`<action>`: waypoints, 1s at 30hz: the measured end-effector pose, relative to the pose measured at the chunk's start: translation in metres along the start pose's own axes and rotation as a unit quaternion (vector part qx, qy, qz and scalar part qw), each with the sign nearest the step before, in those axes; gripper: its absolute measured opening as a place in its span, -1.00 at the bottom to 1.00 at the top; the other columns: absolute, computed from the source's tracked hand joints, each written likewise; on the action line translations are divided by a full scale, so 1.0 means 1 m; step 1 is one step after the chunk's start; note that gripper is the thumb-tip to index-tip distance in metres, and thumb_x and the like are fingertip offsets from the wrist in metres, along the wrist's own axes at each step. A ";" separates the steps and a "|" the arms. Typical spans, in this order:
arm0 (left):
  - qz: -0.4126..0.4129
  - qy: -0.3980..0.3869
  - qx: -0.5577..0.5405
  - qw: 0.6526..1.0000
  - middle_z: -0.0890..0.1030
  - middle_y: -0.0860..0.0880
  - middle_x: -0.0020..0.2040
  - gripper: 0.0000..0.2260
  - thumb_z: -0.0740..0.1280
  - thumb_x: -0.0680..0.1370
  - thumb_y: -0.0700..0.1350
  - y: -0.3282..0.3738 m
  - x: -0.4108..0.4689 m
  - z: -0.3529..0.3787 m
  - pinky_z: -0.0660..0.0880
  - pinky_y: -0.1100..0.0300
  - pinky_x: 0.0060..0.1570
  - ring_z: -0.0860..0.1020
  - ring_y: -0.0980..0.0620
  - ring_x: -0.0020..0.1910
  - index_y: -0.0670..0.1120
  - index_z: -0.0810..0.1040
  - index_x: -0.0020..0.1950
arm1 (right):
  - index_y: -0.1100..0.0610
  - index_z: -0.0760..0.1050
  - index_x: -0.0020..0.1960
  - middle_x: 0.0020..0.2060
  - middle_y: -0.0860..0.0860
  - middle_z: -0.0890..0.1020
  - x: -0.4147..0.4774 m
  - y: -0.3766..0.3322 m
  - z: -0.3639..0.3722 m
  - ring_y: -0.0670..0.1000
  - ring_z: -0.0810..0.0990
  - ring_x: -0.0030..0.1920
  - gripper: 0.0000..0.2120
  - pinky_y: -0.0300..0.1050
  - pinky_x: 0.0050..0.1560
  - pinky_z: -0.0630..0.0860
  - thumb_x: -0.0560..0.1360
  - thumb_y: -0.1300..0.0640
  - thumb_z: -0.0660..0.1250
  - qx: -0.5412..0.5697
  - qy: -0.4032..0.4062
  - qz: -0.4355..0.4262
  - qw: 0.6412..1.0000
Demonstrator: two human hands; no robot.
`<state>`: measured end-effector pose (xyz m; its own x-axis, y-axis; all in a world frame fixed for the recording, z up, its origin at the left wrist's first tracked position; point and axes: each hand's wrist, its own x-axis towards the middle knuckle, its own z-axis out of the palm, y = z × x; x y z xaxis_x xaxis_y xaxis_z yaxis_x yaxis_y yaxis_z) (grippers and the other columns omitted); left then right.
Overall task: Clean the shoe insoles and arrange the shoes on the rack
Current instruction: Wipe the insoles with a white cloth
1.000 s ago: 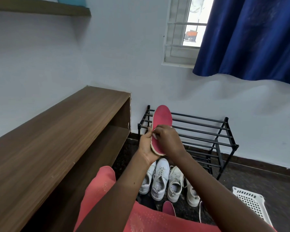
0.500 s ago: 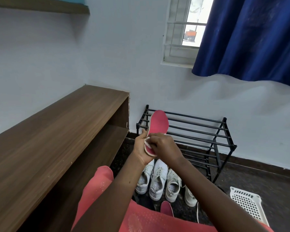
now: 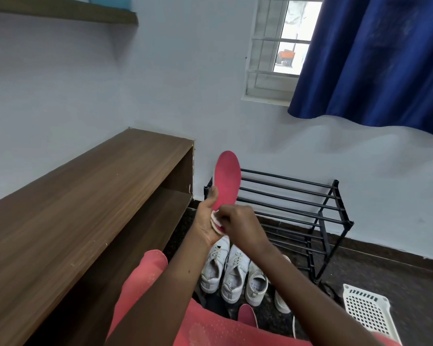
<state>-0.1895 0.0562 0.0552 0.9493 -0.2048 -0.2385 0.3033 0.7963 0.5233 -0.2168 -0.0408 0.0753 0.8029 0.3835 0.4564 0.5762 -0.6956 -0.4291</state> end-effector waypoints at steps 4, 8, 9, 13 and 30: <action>0.028 0.048 0.045 0.997 0.54 -0.17 -0.17 -0.70 0.15 0.62 0.00 0.005 0.004 -0.003 0.56 0.16 -0.33 0.52 -0.08 -0.28 -0.17 0.43 0.21 | 0.23 0.65 -0.11 -0.22 0.18 0.69 -0.013 -0.014 -0.001 0.18 0.62 -0.18 -0.87 0.02 -0.17 0.52 0.43 0.32 0.32 0.031 -0.013 0.024 0.999; 0.006 0.034 -0.003 0.999 0.55 -0.25 0.00 -0.69 0.11 0.63 0.04 0.002 0.002 -0.003 0.60 0.03 -0.15 0.55 -0.15 -0.06 -0.13 0.47 0.21 | 0.27 0.64 -0.17 -0.24 0.19 0.67 -0.009 -0.013 -0.004 0.17 0.60 -0.20 -0.86 0.02 -0.16 0.50 0.42 0.35 0.30 0.018 -0.027 0.030 0.999; -0.003 0.026 -0.007 1.000 0.57 -0.25 0.00 -0.69 0.10 0.63 0.05 0.000 0.001 -0.004 0.60 0.03 -0.15 0.56 -0.14 -0.05 -0.10 0.52 0.16 | 0.29 0.61 -0.22 -0.28 0.19 0.65 -0.006 -0.012 -0.004 0.17 0.58 -0.25 -0.87 0.04 -0.20 0.48 0.40 0.37 0.28 0.005 -0.028 0.029 0.999; -0.014 0.001 0.004 1.000 0.64 -0.16 -0.21 -0.59 0.08 0.65 -0.02 -0.007 -0.002 0.001 0.60 0.08 -0.21 0.65 -0.09 -0.25 -0.09 0.68 -0.14 | 0.31 0.56 -0.24 -0.26 0.20 0.61 0.014 0.002 -0.007 0.17 0.55 -0.24 -0.86 0.00 -0.23 0.39 0.41 0.35 0.24 -0.050 -0.024 0.066 0.996; 0.034 0.093 -0.032 0.995 0.56 -0.18 0.02 -0.73 0.05 0.66 -0.07 -0.015 0.004 -0.023 0.48 -0.03 -0.08 0.54 -0.15 -0.07 -0.03 0.43 0.29 | 0.22 0.67 -0.06 -0.14 0.14 0.70 -0.019 -0.003 0.003 0.07 0.65 -0.12 -0.82 -0.16 -0.03 0.52 0.42 0.35 0.33 0.046 -0.085 0.104 0.990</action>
<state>-0.1921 0.0564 0.0278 0.9342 -0.0447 -0.3540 0.2266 0.8408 0.4917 -0.2331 -0.0441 0.0660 0.9156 0.3394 0.2155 0.4000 -0.7154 -0.5729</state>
